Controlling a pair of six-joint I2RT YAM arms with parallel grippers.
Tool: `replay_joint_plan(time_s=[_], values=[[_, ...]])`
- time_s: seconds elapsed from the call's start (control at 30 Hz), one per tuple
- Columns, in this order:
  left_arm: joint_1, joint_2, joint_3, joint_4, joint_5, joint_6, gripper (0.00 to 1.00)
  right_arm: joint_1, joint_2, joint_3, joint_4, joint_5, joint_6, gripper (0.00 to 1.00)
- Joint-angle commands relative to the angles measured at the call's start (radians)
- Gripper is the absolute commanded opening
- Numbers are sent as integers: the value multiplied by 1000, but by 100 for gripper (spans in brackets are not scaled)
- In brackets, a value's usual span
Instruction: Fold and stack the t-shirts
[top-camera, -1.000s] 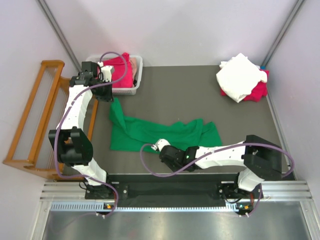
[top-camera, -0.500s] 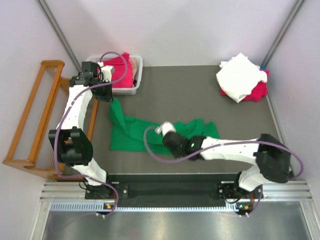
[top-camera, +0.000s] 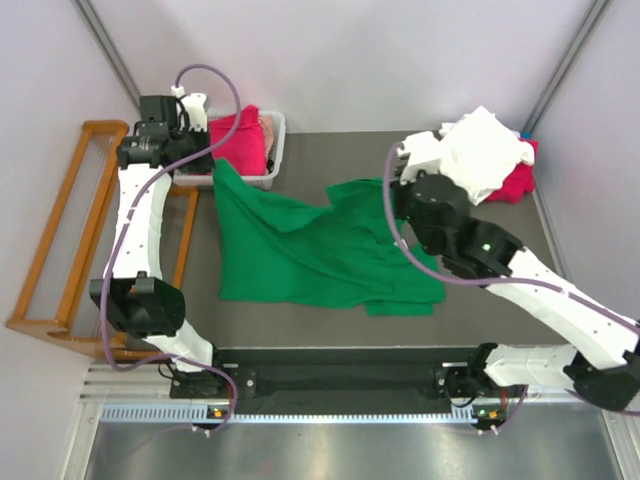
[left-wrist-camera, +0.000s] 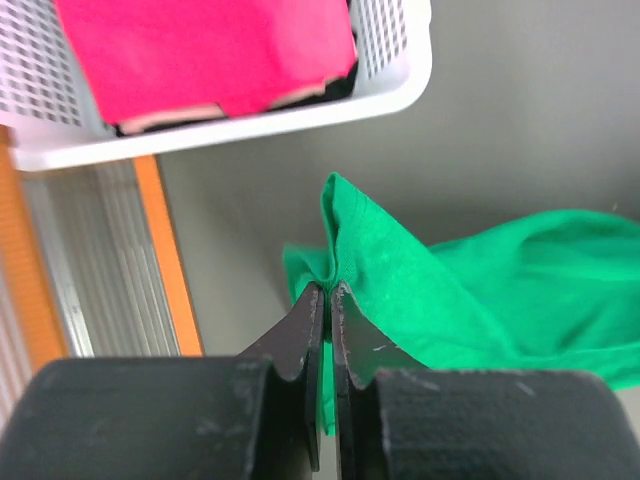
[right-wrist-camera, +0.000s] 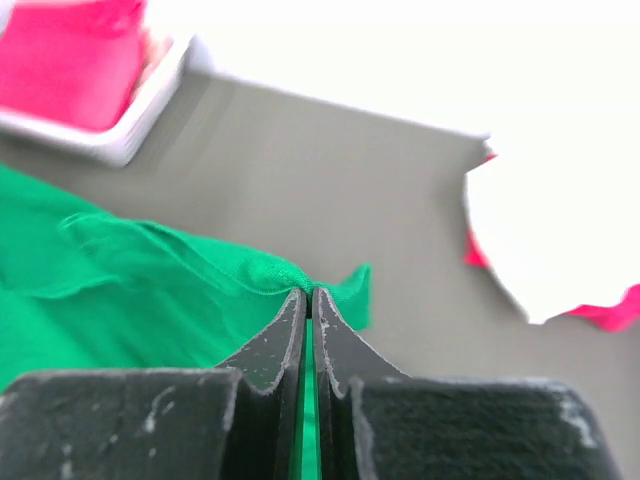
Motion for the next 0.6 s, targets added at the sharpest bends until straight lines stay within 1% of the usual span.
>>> replay_joint_plan(time_s=[0.0,0.07,0.17,0.27,0.3,0.33,0.37,0.4,0.47,0.5,0.53,0.57], values=[[-3,-73,95,-21,-54,-65,0,-11,-113,29,56,144,-106,0],[-3,-80,142,-40,-63,-84,0,-10,-165,32,72,176,-142,0],[-1,-102,297,-61,-60,-90,0,9,-222,69,104,236,-222,0],[-1,-159,354,-46,-45,-73,0,53,-255,161,107,288,-300,0],[-3,-210,351,-32,-50,-66,0,93,-260,214,108,310,-323,0],[-3,-246,338,23,-66,-53,0,122,-272,239,112,351,-363,0],[-3,-287,283,60,-76,-47,0,148,-278,259,121,374,-386,0],[-4,-379,249,96,-83,-40,0,208,-286,296,128,394,-406,0],[-3,-454,195,162,-88,-23,0,260,-298,329,156,443,-466,0],[-3,-481,216,141,-86,-18,0,294,-298,374,161,457,-481,0],[-3,-475,253,112,-86,-20,0,299,-292,400,158,457,-504,0],[-3,-461,318,60,-82,-17,0,302,-286,429,150,451,-509,0]])
